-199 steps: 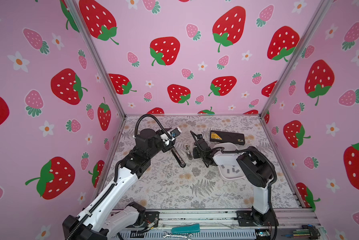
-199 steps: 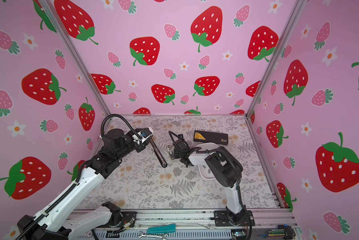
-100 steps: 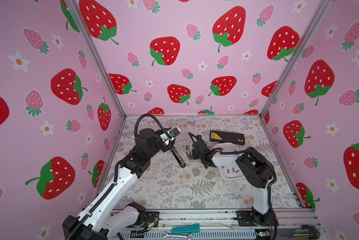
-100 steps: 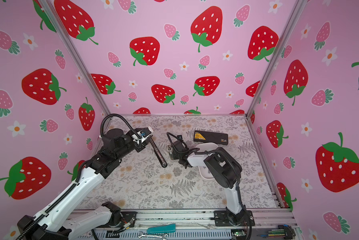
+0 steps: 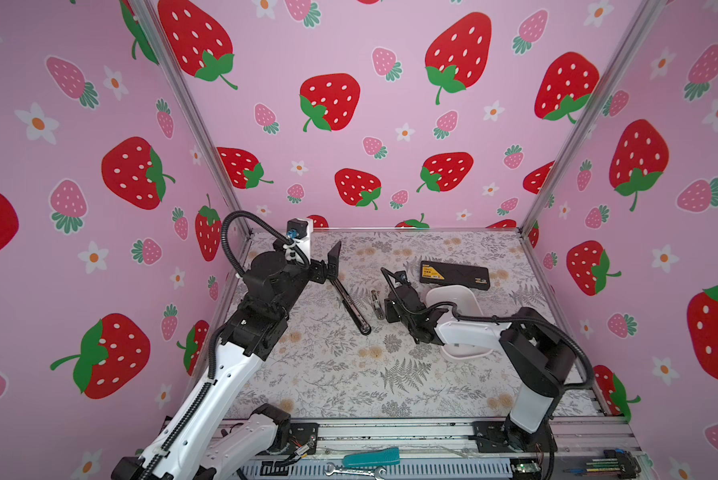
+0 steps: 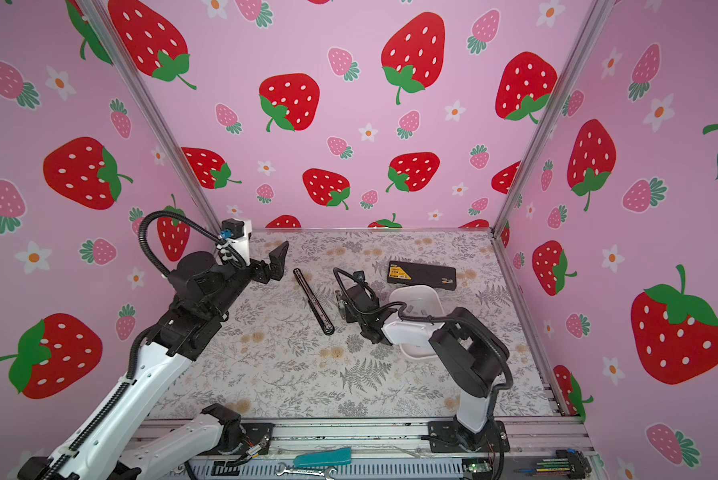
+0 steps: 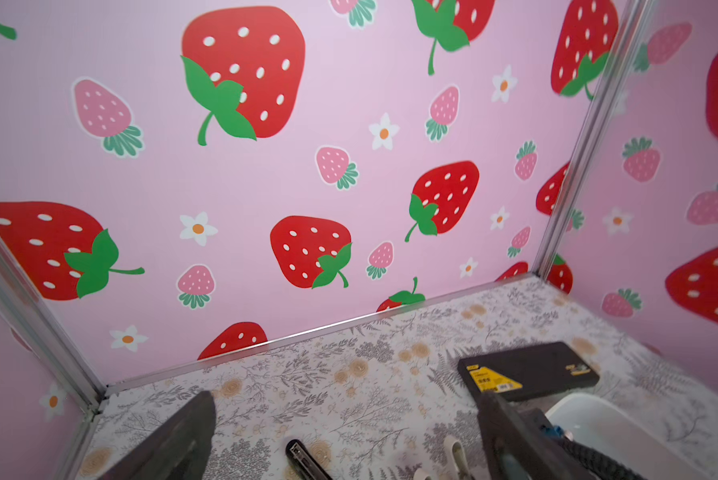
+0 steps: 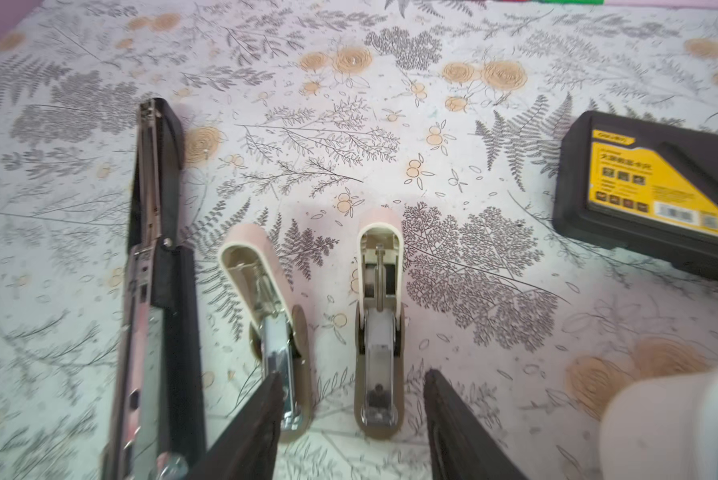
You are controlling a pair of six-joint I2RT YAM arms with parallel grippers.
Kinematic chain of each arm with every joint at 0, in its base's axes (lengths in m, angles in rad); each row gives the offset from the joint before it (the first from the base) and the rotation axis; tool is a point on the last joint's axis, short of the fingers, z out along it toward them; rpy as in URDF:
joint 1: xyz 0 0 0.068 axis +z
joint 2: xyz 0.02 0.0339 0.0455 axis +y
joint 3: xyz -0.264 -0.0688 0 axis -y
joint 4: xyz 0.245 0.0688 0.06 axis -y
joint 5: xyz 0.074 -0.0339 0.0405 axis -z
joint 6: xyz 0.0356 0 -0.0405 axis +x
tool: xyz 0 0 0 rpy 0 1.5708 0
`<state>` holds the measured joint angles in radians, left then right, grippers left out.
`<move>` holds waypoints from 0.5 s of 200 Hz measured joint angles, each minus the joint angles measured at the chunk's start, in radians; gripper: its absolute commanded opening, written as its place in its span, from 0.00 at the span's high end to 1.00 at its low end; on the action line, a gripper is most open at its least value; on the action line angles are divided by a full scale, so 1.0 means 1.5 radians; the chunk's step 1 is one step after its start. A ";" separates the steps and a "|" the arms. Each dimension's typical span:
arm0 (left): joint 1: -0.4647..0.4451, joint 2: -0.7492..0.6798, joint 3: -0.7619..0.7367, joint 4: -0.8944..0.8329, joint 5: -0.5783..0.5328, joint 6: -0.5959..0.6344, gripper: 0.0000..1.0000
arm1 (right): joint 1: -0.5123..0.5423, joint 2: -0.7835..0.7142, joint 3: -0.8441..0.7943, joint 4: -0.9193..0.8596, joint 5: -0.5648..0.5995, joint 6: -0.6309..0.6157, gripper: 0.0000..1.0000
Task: Load the staples into the stapler
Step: 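Release the beige stapler upright and raise the right gripper while the left gripper withdraws, then move the right gripper over the white tray of staple strips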
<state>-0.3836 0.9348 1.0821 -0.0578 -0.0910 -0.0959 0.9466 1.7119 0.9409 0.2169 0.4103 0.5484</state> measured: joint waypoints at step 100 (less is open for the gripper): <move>0.000 -0.173 -0.410 -0.011 0.020 -0.213 0.01 | -0.053 -0.433 -0.229 -0.042 0.094 -0.069 0.32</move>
<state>-0.3832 0.6750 0.4671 -0.0750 -0.0605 -0.4156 0.8677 1.0626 0.5980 0.1539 0.5518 0.4446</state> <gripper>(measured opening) 0.985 0.686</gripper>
